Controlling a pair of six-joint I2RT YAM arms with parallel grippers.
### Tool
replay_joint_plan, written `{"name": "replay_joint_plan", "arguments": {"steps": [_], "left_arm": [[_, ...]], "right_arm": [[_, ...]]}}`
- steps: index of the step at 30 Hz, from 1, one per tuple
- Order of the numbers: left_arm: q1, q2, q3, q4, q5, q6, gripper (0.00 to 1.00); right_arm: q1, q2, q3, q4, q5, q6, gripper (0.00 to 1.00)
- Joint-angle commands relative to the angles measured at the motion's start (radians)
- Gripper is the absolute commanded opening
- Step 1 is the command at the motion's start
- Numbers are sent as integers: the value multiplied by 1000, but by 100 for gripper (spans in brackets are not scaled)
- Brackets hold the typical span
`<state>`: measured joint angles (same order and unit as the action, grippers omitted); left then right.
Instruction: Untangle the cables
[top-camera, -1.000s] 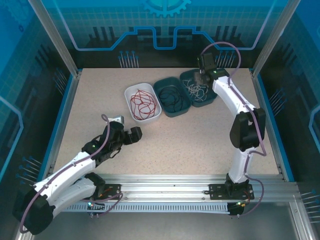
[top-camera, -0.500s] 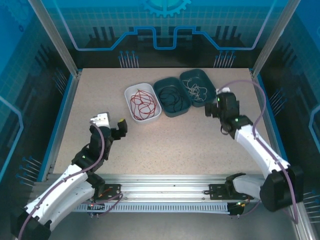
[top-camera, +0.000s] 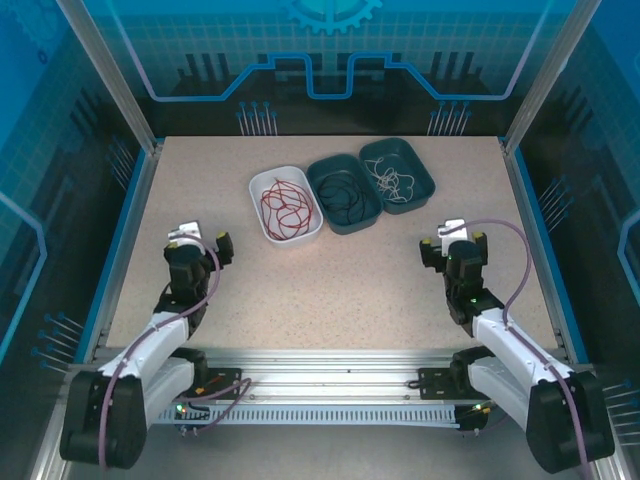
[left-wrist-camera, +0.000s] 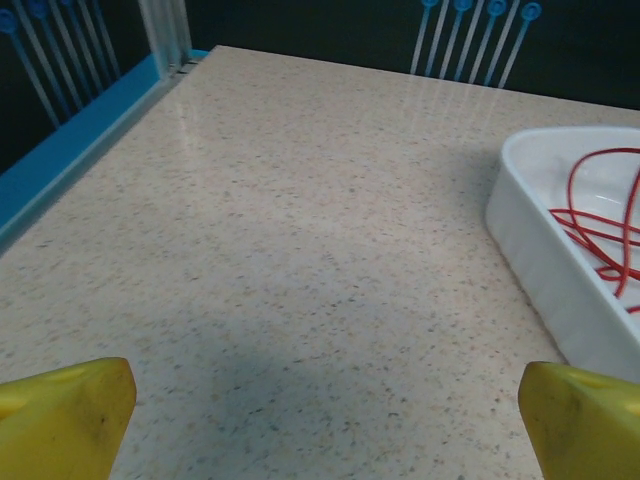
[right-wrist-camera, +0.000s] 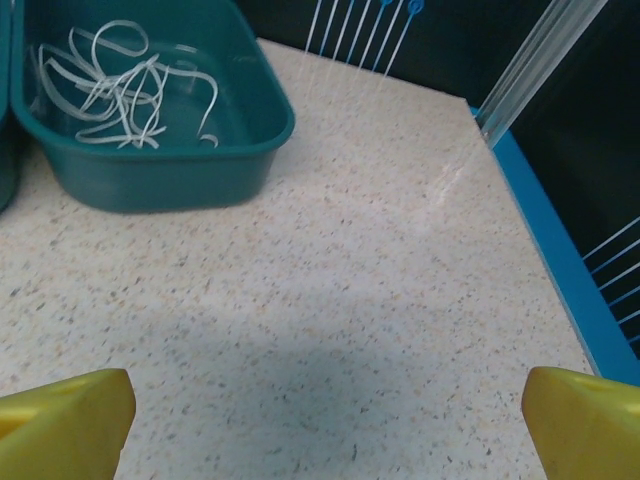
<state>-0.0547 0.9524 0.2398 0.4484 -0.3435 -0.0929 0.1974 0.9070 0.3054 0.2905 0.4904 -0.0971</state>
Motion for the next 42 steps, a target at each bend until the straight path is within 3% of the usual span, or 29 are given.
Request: {"name": "replay_joint_plan", "arguments": {"steps": [1,5,13,18,23,25,27,29,30,42], "left_arm": [[10,65,-50,234,116,50,99],[15,192,-92,450,172,65,99],[38,438,36,517,266,93,99],[55,621,46,703,287,93,99],[66,595,144,466,315,85,99],[65,601,139,488,316,90,99],[64,599,144,477,310,90,99],[64,599,145,471,311,89,99],[64,600,143,476,311,91,99],[60,599,145,472,323,96,99]], "right_arm": [[-46,-2,-29,161,-48,10,100],[-78,67,-57,269,-119,39,100],[-82,317,-63,533,-208,53,100],[-78,407,-43,636,-255,53,100],[-78,568,-10,749,-315,56,100],[-74,660,6,824,-286,51,100],[-83,624,38,690,-298,73,100],[-91,641,74,657,-236,102,100],[-109,630,74,626,-271,119,100],[-123,635,64,655,-275,129,100]]}}
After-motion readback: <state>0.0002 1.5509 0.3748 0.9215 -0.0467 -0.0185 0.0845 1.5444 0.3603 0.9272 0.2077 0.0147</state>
